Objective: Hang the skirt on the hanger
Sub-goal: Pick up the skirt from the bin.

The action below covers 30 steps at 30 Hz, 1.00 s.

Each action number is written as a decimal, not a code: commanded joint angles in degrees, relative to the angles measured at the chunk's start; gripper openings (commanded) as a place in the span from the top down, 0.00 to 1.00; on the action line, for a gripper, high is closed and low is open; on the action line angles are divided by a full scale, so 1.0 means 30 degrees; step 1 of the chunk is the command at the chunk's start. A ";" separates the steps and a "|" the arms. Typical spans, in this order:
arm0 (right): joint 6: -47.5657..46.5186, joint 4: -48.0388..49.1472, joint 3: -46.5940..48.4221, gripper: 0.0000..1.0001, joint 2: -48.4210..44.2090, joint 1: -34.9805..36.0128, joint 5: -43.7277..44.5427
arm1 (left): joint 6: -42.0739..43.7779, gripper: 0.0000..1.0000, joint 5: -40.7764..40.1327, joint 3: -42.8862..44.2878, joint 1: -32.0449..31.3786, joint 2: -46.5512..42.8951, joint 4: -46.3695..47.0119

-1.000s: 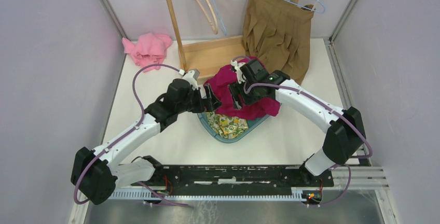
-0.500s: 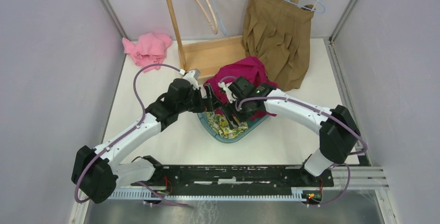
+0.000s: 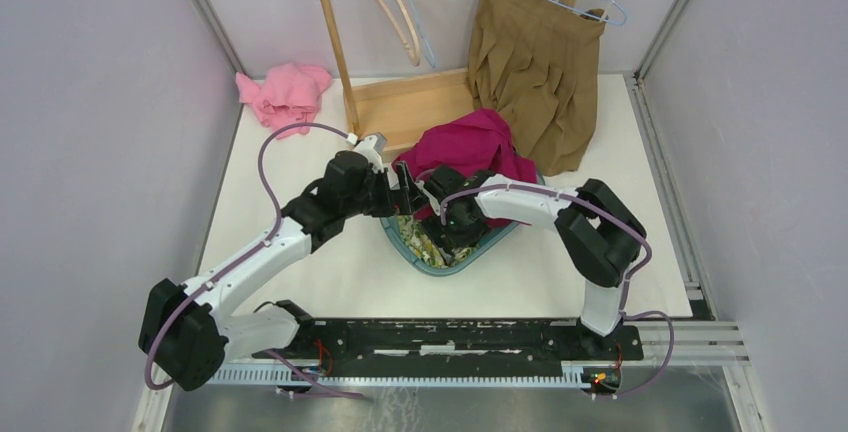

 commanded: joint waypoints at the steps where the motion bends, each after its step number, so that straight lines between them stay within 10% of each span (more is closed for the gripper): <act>1: 0.0327 0.0526 0.0399 0.18 0.0744 0.0470 0.0496 | 0.0030 0.01 -0.0091 0.0343 -0.0127 -0.0511 0.0918; 12: 0.0476 0.1286 0.0273 0.30 0.1633 0.0749 0.0528 | 0.0059 0.01 -0.0123 0.0396 -0.0212 -0.0432 0.0882; 18: 0.0232 0.1158 0.0225 0.70 0.1357 0.0788 0.0515 | 0.0142 0.01 -0.0275 0.0369 -0.0226 -0.0548 0.0742; 30: -0.0210 -0.0404 0.1079 0.99 -0.4173 0.0892 0.0003 | 0.0323 0.01 -0.0270 0.0689 -0.0225 -0.0497 0.0450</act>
